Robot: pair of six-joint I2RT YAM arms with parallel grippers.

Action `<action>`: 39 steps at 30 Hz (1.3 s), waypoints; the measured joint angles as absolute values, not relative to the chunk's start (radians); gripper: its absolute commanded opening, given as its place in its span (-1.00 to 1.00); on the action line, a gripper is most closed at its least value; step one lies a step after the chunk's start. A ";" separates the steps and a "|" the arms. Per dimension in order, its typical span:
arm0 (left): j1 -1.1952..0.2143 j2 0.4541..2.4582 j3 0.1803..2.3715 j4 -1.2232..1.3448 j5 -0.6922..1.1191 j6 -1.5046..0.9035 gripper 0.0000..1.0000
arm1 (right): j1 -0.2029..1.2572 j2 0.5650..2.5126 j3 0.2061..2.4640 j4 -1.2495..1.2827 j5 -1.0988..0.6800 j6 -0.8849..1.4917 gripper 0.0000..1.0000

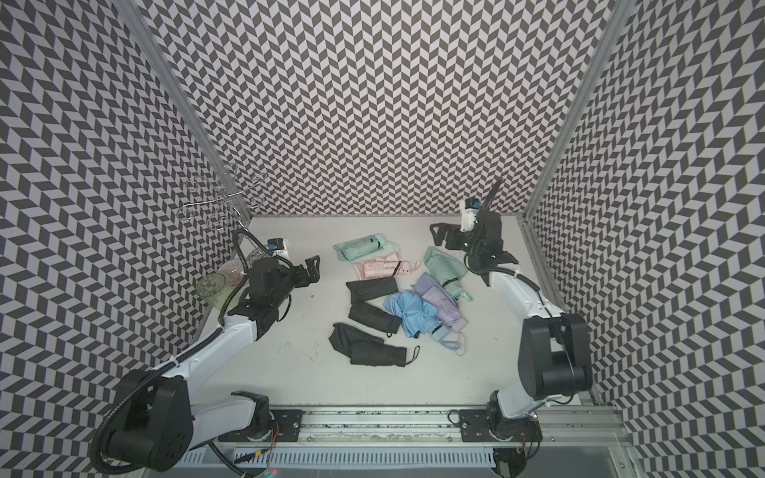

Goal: Take umbrellas out of sleeves
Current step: Reset both arms

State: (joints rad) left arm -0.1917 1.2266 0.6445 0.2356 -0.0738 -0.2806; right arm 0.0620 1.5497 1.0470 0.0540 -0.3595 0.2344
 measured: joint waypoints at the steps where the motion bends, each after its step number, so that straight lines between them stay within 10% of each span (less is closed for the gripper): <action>1: -0.179 1.236 0.642 0.248 -0.091 -0.271 0.98 | 0.035 1.551 1.000 0.054 -0.343 0.214 1.00; 17: 0.056 1.481 0.458 0.663 -0.037 -0.153 0.98 | -0.028 1.625 0.754 0.416 -0.284 -0.019 0.99; 39: 0.000 1.565 0.253 1.204 0.044 -0.002 0.99 | -0.020 1.554 0.261 1.148 -0.221 -0.040 0.99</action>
